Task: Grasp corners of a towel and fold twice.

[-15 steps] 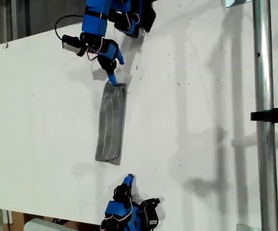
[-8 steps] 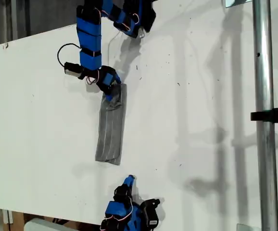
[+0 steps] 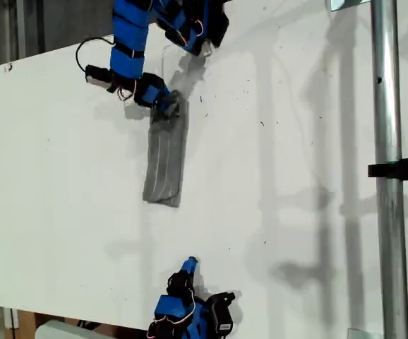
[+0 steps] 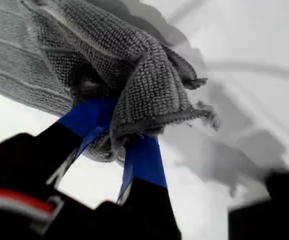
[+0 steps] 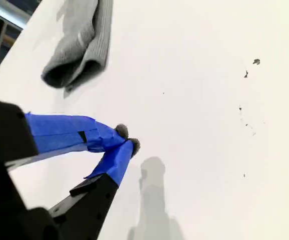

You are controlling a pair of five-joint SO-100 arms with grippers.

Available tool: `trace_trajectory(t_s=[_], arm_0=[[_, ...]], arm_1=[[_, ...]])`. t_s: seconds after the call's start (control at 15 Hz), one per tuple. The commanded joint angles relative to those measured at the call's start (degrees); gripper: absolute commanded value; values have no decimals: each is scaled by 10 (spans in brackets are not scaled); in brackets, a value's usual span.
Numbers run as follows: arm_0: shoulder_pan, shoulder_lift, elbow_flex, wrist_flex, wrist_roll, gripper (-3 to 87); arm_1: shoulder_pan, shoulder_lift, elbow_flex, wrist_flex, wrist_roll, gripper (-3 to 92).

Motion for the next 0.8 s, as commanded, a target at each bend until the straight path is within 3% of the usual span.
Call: trace_trajectory(t_s=[0.0,0.07,0.2,0.33,0.47,0.73], arm_0=[[-4,4,6,1,5,-26],[-4,4,6,1,3,-26],[-5,4,6,0,7,-26],[-4,4,6,2,1,-26],[-4,4,6,2,-1,-26],[-4,4,6,2,0,-26]], arm_1=[[-34,280,-90,276,16,-2],[-43,234,-142,264,-3,-2],[-72,85,-150,93,-25,-2],[-109,-90,-226,-18,-27,-2],[-132,-215,-316,-52,-28,-2],[-133,-263,-402,-65,-50,-2]])
